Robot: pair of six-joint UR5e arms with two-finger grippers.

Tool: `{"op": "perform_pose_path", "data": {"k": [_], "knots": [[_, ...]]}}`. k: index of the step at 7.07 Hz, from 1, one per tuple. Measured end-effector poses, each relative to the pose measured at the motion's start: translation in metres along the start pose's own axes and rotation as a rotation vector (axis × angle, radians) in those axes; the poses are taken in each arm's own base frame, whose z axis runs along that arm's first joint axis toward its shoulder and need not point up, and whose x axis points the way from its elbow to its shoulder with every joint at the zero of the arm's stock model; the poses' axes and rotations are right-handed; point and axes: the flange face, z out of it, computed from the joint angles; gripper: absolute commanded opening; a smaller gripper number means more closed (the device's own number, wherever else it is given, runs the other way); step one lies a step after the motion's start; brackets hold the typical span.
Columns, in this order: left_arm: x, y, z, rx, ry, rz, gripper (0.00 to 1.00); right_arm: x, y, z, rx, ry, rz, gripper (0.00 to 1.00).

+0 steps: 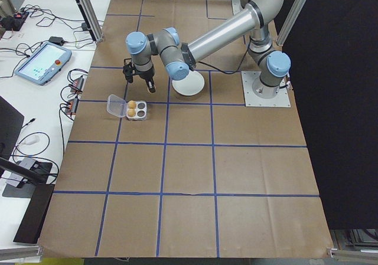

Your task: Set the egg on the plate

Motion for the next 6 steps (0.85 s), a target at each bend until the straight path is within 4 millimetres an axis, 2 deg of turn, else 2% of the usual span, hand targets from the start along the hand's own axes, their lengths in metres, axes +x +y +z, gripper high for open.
{"op": "perform_pose_path", "data": {"k": [2, 4, 5, 6], "knots": [[0.013, 0.066, 0.024, -0.078, 0.006, -0.039, 0.05, 0.000, 0.000, 0.000, 0.000, 0.000, 0.000, 1.00], [0.022, 0.108, 0.062, -0.163, 0.003, -0.084, 0.19, 0.000, 0.000, 0.000, 0.000, 0.000, 0.000, 1.00], [0.030, 0.123, 0.080, -0.202, -0.002, -0.080, 0.42, 0.000, 0.000, 0.000, -0.001, 0.000, 0.000, 1.00], [0.036, 0.133, 0.092, -0.229, -0.007, -0.078, 0.85, 0.000, 0.000, 0.000, -0.001, 0.000, 0.000, 1.00]]}}
